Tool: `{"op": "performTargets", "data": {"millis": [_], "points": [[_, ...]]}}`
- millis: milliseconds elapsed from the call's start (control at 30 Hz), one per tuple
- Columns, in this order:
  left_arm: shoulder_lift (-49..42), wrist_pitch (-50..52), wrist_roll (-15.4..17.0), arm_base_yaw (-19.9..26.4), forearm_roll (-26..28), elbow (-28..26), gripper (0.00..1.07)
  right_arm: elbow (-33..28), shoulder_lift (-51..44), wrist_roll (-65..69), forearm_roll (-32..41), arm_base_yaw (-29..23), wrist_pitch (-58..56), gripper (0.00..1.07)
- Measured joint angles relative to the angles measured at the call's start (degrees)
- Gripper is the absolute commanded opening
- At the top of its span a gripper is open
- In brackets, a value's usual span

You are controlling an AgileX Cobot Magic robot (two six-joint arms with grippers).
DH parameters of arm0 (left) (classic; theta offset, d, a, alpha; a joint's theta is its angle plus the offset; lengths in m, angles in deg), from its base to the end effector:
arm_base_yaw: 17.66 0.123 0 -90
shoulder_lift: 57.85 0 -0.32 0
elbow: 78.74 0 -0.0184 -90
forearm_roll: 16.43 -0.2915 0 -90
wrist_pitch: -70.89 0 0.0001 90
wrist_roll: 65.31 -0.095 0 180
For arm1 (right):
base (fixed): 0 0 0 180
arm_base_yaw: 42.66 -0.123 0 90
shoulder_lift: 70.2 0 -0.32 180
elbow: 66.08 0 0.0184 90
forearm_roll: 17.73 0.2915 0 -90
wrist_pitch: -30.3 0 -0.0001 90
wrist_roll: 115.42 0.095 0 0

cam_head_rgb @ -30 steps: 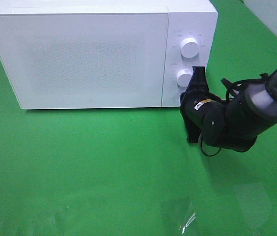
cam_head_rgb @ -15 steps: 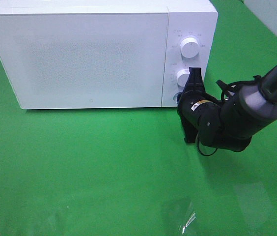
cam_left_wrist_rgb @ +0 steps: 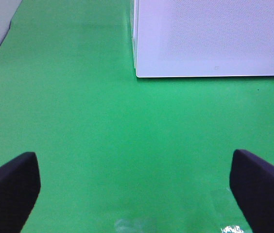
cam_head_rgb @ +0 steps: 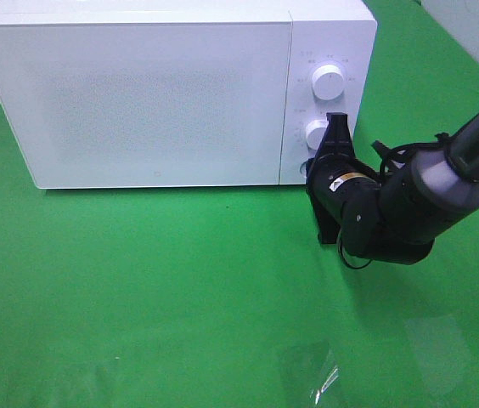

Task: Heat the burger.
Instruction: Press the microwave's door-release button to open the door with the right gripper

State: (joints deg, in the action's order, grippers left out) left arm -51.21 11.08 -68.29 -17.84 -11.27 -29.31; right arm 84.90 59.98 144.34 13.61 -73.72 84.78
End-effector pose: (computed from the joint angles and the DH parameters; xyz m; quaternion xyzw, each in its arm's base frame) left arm -0.0010 -0.0074 0.2967 0.0248 0.8463 -0.0320 0.5312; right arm 0.3707 0.1763 0.0733 0.5499 0.5880 0.4396 0.3982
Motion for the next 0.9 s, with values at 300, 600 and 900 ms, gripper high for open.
{"op": "performTargets", "data": {"millis": [300, 600, 900], "points": [[0.0, 0.0, 0.0, 0.0, 0.0, 0.0, 0.98, 0.9, 0.6, -0.6, 1.7, -0.3, 0.6, 0.00], [0.0, 0.0, 0.0, 0.0, 0.0, 0.0, 0.98, 4.1, 3.4, -1.7, 3.4, -0.6, 0.2, 0.00], [0.0, 0.0, 0.0, 0.0, 0.0, 0.0, 0.98, 4.8, 3.6, -2.5, 4.5, -0.7, -0.5, 0.00]]}}
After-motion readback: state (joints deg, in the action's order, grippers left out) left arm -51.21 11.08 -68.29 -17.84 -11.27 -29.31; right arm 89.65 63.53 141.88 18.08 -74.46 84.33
